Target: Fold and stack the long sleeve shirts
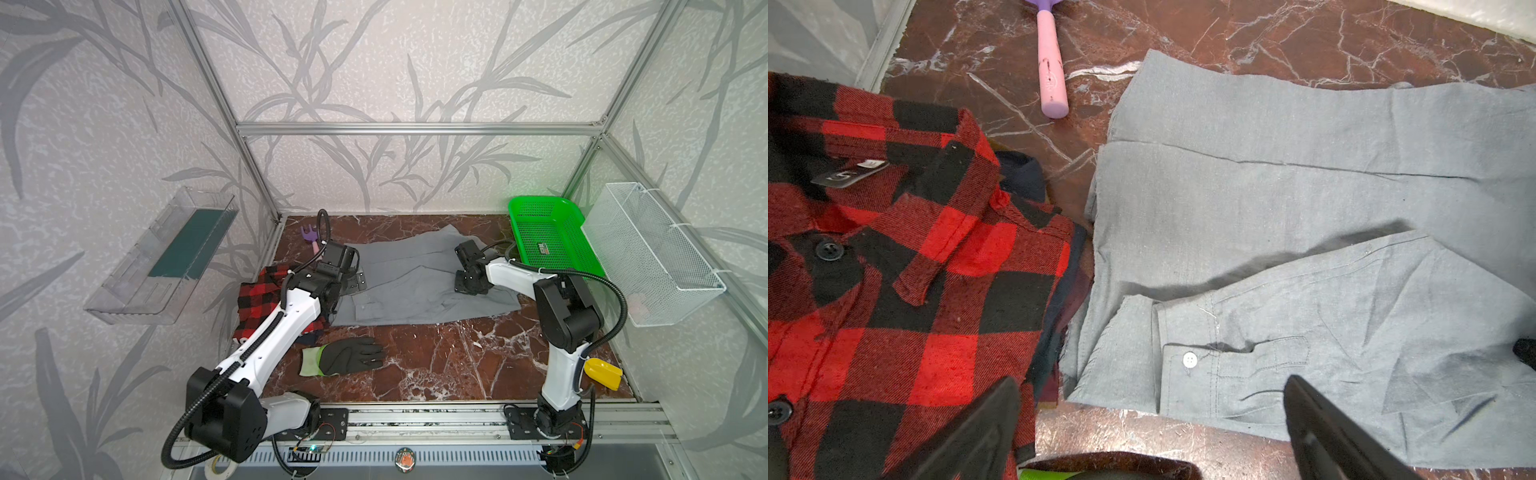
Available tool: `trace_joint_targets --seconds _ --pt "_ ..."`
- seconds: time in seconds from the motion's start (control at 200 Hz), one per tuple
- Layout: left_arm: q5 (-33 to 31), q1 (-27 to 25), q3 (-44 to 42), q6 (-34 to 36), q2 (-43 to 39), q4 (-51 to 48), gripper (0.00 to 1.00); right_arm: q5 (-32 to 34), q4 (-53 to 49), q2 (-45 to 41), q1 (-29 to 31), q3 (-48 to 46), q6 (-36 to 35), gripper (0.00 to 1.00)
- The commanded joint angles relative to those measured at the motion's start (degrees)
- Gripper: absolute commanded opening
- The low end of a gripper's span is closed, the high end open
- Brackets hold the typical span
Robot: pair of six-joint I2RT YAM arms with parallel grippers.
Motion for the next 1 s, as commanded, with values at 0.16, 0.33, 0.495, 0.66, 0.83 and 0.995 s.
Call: trace_joint_targets --seconds 0.16,0.33,0.495,0.66,0.83,0.995 --pt "0.63 0.63 0.73 -2.46 0.43 -1.76 0.99 -0.28 0.99 -3.05 -0.03 -13.71 1.93 0.0" --pt "1.31 0.72 1.54 -2.93 0.93 -2.73 0.99 -1.88 2.78 -7.48 0.87 -20.97 3.18 0.0" --pt "1.78 0.8 2.25 -2.46 1.49 -3.32 0.99 -1.18 2.32 -16.44 3.25 -28.09 3.37 0.0" --pt "1.35 1.24 4.19 -0.48 4.03 -2.83 0.99 0.28 -0.43 -27.16 3.41 -29.06 -0.53 0.12" --pt "0.94 2.07 9.37 1.74 12.42 -0.45 0.99 2.7 -7.01 -31.86 3.32 -18.47 -6.13 0.47" --pt "0.04 3.04 19.25 2.75 23.96 -1.32 0.99 6.47 -6.23 -30.18 -0.25 -9.34 -10.42 0.65"
